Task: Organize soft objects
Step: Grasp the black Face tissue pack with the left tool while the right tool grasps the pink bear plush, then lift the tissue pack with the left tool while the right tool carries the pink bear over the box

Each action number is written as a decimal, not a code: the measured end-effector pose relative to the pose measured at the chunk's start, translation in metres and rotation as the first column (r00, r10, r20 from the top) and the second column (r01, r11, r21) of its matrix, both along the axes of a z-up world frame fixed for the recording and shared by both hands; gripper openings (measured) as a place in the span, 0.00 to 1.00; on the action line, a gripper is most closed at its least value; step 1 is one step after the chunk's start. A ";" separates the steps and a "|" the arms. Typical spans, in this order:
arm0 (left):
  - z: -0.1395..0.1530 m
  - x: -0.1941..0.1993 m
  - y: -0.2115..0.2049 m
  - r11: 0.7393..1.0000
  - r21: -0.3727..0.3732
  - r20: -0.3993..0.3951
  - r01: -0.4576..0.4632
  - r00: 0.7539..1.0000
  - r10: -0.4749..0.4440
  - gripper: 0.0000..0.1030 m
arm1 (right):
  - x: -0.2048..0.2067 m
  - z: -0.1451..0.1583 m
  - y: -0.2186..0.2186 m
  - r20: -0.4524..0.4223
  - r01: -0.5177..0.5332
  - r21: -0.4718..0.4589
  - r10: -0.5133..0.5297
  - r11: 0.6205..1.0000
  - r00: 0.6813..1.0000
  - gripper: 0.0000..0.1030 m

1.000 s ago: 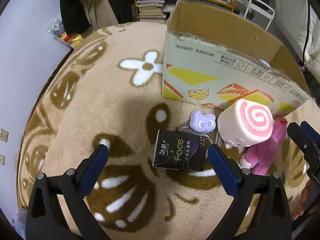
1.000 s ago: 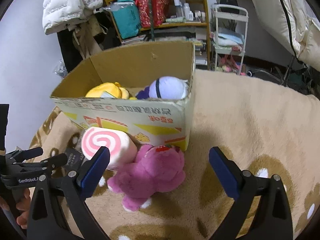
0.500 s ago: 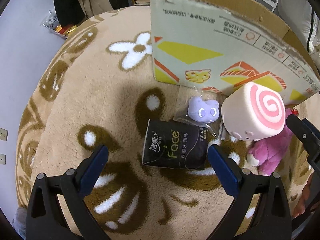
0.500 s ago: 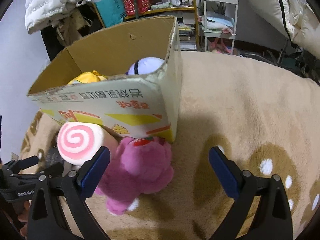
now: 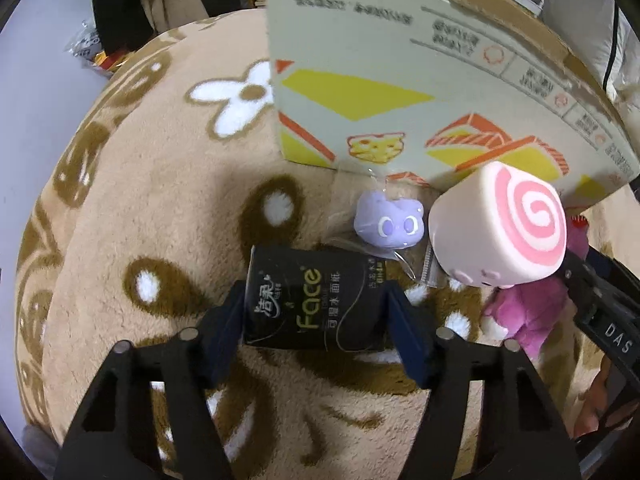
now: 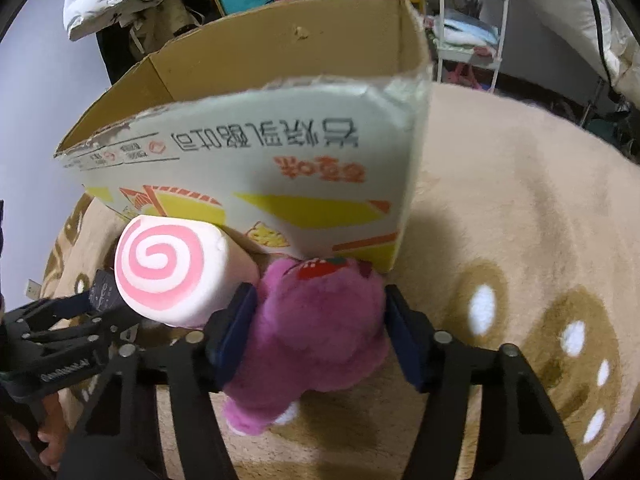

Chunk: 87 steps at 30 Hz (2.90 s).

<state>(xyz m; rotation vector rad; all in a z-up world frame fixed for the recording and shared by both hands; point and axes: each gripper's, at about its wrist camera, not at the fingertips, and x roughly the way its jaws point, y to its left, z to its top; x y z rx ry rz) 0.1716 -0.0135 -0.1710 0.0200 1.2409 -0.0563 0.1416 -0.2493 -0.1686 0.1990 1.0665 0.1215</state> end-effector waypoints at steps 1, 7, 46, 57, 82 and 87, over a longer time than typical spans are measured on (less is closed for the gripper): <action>-0.001 0.000 -0.001 1.000 0.009 0.001 0.004 1.000 -0.004 0.63 | 0.000 -0.001 -0.001 -0.005 0.002 0.012 -0.002 1.000 1.000 0.63; -0.005 0.001 -0.001 1.000 0.003 0.001 0.002 1.000 -0.002 0.62 | 0.003 -0.002 -0.004 -0.019 0.002 0.029 -0.002 1.000 1.000 0.60; 0.059 -0.056 -0.003 0.999 0.038 0.218 -0.027 0.976 0.019 0.61 | -0.045 0.065 -0.018 0.209 0.071 -0.040 -0.061 0.997 0.976 0.51; 0.124 -0.089 -0.010 0.999 0.052 0.479 -0.006 0.877 -0.020 0.61 | -0.073 0.119 -0.012 0.425 0.103 -0.096 -0.053 0.990 0.904 0.51; 0.182 -0.062 -0.024 0.996 0.075 0.738 0.052 0.669 -0.090 0.62 | -0.047 0.166 -0.020 0.624 0.124 -0.083 -0.046 0.989 0.780 0.51; 0.175 -0.043 -0.031 0.993 0.102 0.736 0.066 0.666 -0.120 0.62 | -0.036 0.165 -0.015 0.632 0.110 -0.105 -0.019 0.988 0.775 0.51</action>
